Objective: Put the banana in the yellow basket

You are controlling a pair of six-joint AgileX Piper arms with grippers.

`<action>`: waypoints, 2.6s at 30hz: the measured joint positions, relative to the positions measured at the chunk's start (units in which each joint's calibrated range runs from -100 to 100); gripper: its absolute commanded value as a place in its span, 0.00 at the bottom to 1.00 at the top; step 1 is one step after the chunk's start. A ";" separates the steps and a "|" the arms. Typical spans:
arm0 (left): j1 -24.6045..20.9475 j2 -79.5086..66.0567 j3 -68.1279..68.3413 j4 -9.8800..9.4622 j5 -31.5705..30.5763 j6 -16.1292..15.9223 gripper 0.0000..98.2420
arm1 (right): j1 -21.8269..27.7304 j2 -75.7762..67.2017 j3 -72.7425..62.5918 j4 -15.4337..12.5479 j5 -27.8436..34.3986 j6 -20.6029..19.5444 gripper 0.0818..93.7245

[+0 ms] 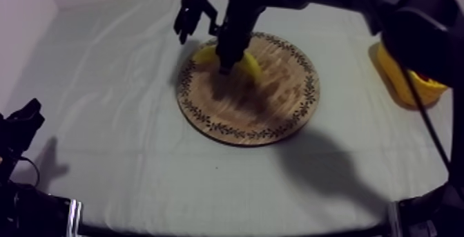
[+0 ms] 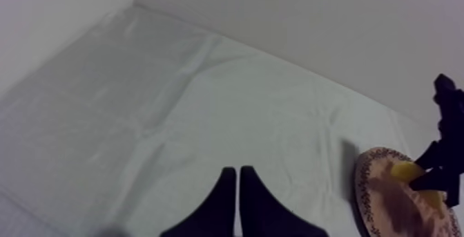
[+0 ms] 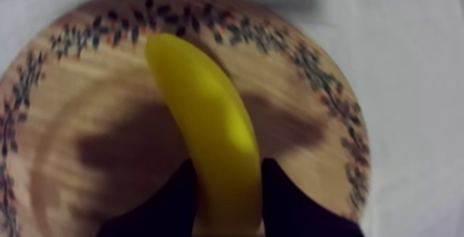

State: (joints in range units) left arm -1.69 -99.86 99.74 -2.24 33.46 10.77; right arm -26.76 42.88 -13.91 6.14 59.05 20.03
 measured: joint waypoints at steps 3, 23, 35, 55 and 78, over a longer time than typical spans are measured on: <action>0.00 0.00 0.00 0.00 0.00 0.00 0.00 | 1.28 -6.63 7.65 0.50 -2.68 0.77 0.25; 0.00 0.00 0.00 0.00 0.00 0.00 0.00 | 26.62 -46.06 45.62 -3.93 -6.27 17.97 0.31; 0.00 0.00 0.00 0.00 0.00 0.00 0.00 | 42.76 -42.97 43.00 -7.01 -7.71 28.04 0.31; 0.00 0.00 0.00 0.00 0.00 0.00 0.00 | 43.56 -36.19 41.62 -8.44 -15.42 25.36 0.38; 0.00 0.00 0.00 0.00 0.00 0.00 0.00 | 46.90 -80.46 81.87 -25.85 -23.54 25.92 0.01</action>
State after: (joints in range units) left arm -1.69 -99.86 99.74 -2.24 33.46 10.77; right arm 20.14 -37.58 67.96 -19.72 35.50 45.95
